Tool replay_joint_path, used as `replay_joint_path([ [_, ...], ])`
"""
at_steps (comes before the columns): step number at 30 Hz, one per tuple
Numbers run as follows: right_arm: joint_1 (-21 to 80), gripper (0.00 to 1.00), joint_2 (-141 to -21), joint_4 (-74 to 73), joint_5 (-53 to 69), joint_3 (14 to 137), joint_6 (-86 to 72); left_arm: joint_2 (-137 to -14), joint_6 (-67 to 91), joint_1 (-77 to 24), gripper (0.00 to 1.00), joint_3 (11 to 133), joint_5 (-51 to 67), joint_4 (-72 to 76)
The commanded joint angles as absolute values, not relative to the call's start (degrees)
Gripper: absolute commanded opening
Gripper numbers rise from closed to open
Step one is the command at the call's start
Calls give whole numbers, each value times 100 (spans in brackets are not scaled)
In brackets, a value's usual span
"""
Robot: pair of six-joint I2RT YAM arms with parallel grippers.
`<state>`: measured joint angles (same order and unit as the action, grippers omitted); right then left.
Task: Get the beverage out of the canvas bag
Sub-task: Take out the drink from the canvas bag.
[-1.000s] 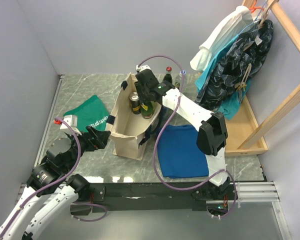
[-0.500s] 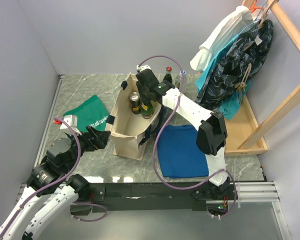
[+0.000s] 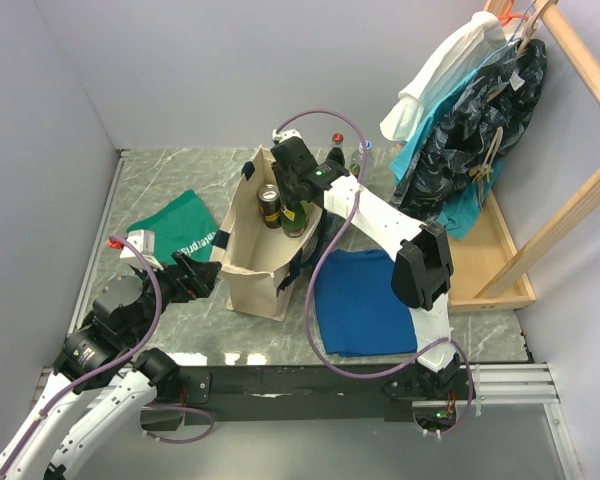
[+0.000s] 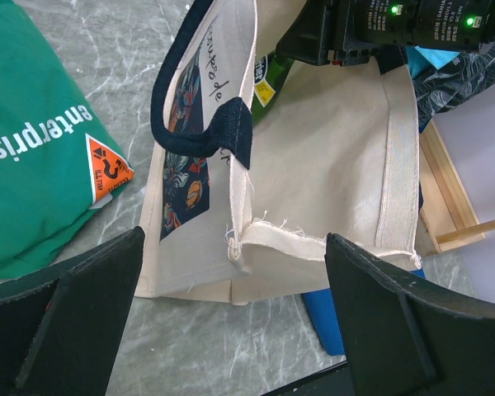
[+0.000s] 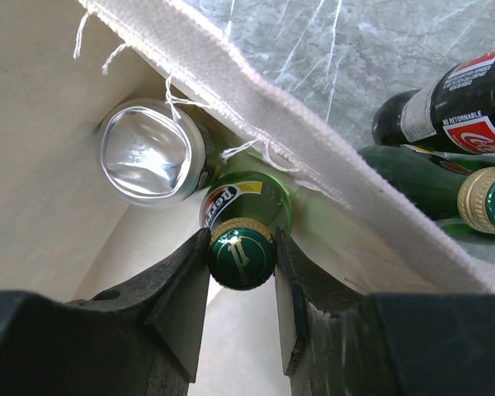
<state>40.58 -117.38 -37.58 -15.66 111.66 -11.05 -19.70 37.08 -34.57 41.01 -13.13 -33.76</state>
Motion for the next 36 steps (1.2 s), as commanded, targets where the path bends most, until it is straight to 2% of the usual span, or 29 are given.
replay_joint_path([
  [1,4017,0,-11602,-3735,-1661,11382,-1055,-1960,3630,-3419,96,4201,-1292,-3217],
  [36,4148,0,-10995,-3683,-1749,11531,-791,-2092,3595,-3358,96,4210,-1178,-3173],
])
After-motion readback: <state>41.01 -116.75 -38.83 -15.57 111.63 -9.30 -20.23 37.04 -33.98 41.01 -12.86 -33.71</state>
